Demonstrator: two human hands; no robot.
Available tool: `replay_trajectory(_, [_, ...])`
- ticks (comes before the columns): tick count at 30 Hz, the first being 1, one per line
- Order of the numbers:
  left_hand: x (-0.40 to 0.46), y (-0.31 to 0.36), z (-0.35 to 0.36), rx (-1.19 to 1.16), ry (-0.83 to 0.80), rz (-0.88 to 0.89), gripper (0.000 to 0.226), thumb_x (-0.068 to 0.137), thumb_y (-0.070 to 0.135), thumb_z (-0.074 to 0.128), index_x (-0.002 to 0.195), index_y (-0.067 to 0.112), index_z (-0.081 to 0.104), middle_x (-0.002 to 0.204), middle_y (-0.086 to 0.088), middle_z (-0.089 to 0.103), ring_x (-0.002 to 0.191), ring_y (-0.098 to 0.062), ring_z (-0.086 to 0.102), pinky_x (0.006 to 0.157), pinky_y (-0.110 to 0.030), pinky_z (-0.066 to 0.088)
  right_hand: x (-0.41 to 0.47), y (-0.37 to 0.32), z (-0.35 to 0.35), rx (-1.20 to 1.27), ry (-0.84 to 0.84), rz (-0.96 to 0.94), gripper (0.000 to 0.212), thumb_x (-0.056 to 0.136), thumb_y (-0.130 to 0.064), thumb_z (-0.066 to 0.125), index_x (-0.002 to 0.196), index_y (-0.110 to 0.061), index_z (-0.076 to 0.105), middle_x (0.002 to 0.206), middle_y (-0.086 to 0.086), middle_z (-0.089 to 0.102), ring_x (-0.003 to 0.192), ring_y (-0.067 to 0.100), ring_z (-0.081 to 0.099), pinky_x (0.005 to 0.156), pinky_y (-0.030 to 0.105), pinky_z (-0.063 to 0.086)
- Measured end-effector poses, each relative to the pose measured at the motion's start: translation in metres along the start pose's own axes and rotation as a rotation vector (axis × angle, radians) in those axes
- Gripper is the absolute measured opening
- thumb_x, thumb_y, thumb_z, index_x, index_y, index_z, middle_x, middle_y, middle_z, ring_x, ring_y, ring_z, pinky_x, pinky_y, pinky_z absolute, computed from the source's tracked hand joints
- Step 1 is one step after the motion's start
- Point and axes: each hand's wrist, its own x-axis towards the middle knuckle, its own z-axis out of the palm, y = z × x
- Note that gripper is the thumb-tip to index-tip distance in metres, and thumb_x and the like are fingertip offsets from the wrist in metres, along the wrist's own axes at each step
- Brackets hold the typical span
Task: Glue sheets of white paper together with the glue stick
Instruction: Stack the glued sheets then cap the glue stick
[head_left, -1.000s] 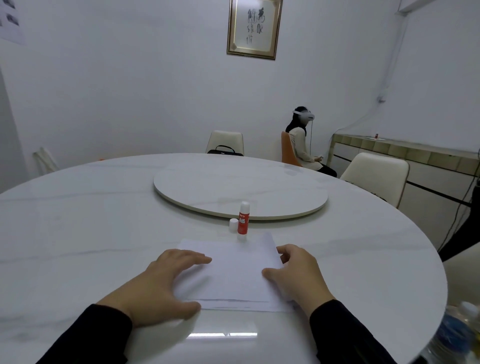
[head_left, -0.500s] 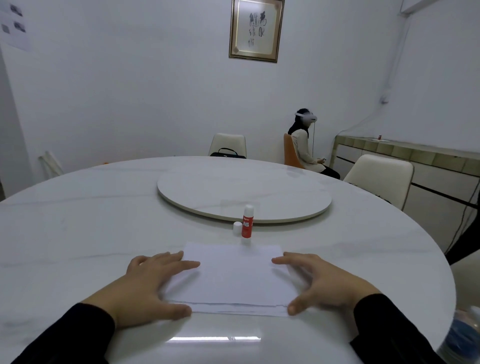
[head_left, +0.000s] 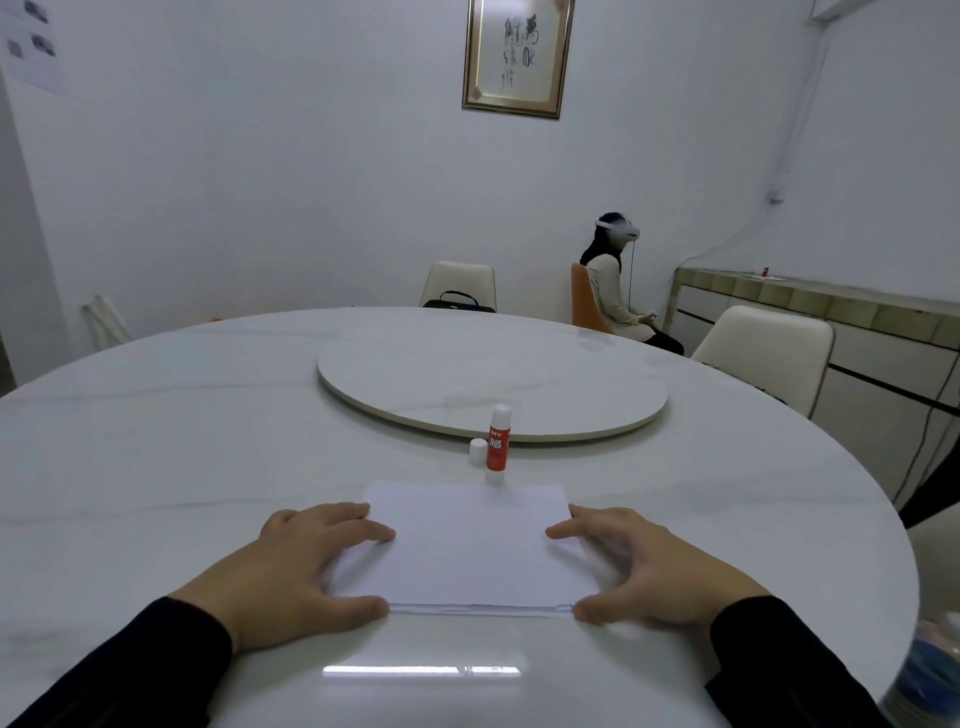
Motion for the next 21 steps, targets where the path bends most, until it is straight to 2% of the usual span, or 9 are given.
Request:
replay_trajectory(4, [0.001, -0.004, 0.000, -0.022, -0.002, 0.021, 0.061, 0.062, 0.072, 0.058, 0.119, 0.065, 0.037, 0.147, 0.032, 0.016, 0.140, -0.010, 0.015, 0.114, -0.032, 0.024, 0.002, 0.003, 0.001, 0.000, -0.006, -0.025, 0.058, 0.048, -0.059, 0.075, 0.103, -0.066, 0.059, 0.145, -0.025, 0.033, 0.138, 0.011, 0.027, 0.117, 0.040, 0.023])
replay_trajectory(9, [0.002, -0.003, 0.002, -0.031, 0.029, 0.058, 0.056, 0.055, 0.075, 0.052, 0.110, 0.066, 0.041, 0.139, 0.034, 0.021, 0.136, -0.002, 0.024, 0.111, -0.026, 0.027, -0.002, -0.003, 0.001, 0.005, -0.007, -0.035, 0.048, 0.050, -0.057, 0.072, 0.096, -0.063, 0.064, 0.145, -0.025, 0.033, 0.138, 0.010, 0.025, 0.117, 0.039, 0.022])
replay_trajectory(13, [0.002, -0.004, 0.001, -0.025, 0.036, 0.088, 0.054, 0.059, 0.074, 0.053, 0.111, 0.064, 0.042, 0.136, 0.039, 0.022, 0.131, 0.003, 0.031, 0.106, -0.024, 0.032, -0.008, -0.009, -0.001, 0.030, -0.004, -0.061, 0.042, 0.053, -0.051, 0.077, 0.093, -0.058, 0.067, 0.140, -0.034, 0.030, 0.139, 0.005, 0.023, 0.118, 0.038, 0.020])
replay_trajectory(15, [0.002, -0.003, 0.001, -0.013, 0.051, 0.125, 0.060, 0.061, 0.073, 0.052, 0.119, 0.064, 0.038, 0.141, 0.042, 0.015, 0.136, 0.005, 0.022, 0.109, -0.022, 0.027, -0.010, -0.013, -0.001, 0.043, 0.007, -0.039, 0.049, 0.053, -0.052, 0.081, 0.097, -0.062, 0.063, 0.145, -0.032, 0.019, 0.142, 0.006, 0.015, 0.119, 0.039, 0.017])
replay_trajectory(18, [0.007, -0.001, 0.003, 0.099, 0.012, 0.221, 0.065, 0.074, 0.066, 0.048, 0.134, 0.062, 0.023, 0.145, 0.042, -0.007, 0.139, 0.013, -0.012, 0.114, -0.019, 0.001, -0.009, -0.022, 0.003, 0.008, 0.010, -0.082, 0.057, 0.055, -0.056, 0.081, 0.105, -0.067, 0.056, 0.153, -0.035, 0.002, 0.144, 0.004, 0.002, 0.119, 0.037, 0.013])
replay_trajectory(21, [0.012, -0.002, 0.006, 0.158, -0.094, 0.238, 0.058, 0.083, 0.061, 0.040, 0.135, 0.063, 0.014, 0.149, 0.037, -0.010, 0.137, 0.013, -0.019, 0.115, -0.023, -0.011, -0.004, -0.028, 0.008, -0.054, -0.057, -0.119, 0.055, 0.061, -0.058, 0.077, 0.110, -0.069, 0.052, 0.155, -0.033, -0.005, 0.144, 0.000, -0.011, 0.120, 0.039, -0.001])
